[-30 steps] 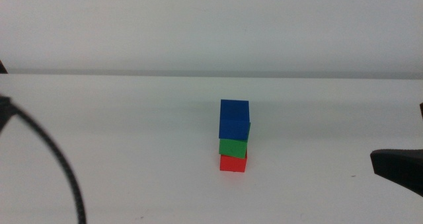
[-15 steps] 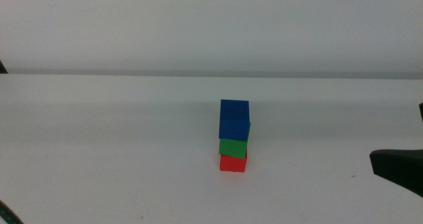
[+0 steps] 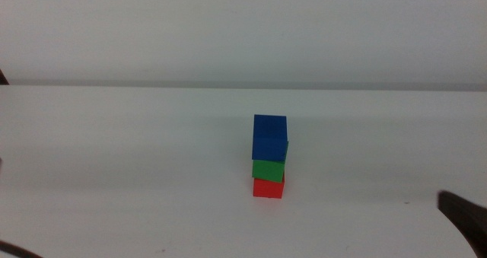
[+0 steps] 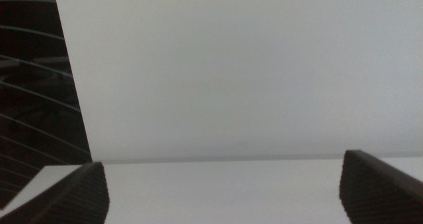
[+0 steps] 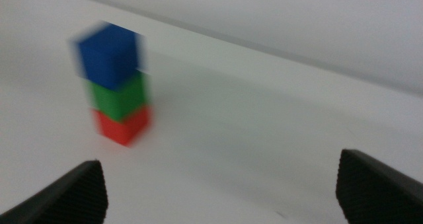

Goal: Stack red cubes first, then green, then blue cubes in a specific spot.

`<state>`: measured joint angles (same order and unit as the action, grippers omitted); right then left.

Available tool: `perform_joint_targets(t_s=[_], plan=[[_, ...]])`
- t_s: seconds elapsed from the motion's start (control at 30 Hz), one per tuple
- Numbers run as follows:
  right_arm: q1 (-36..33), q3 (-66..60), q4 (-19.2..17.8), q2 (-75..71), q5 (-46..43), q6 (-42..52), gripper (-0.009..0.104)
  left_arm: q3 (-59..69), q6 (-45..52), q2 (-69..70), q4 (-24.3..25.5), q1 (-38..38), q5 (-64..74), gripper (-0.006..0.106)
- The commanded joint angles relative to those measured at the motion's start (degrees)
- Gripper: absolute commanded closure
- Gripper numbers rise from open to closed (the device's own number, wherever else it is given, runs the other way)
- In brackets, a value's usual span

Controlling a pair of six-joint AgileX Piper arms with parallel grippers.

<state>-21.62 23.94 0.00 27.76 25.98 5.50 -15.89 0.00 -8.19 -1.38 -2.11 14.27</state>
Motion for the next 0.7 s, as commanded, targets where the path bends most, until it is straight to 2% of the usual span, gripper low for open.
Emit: perform_joint_targets(t_s=[0.0,0.17,0.3,0.67], plan=[[6.4,-6.3,-0.5,-4.5,-3.7,0.3,0.003,6.2,0.0,1.9,-0.7,-0.1,-6.0,0.007],[19.0,-17.6,-0.9,-16.9,-9.1,0.3,0.003,14.8,0.0,6.2,-0.7,-0.1,-6.2,0.007],[24.6,-23.6,-0.9,-27.5,-8.7,0.3,0.003,18.1,0.0,10.5,-0.6,-0.1,-2.9,0.007],[26.2,-26.1,-2.4,-29.8,-13.4,0.3,0.003,18.0,0.0,10.3,-0.6,-0.1,-6.1,0.007]])
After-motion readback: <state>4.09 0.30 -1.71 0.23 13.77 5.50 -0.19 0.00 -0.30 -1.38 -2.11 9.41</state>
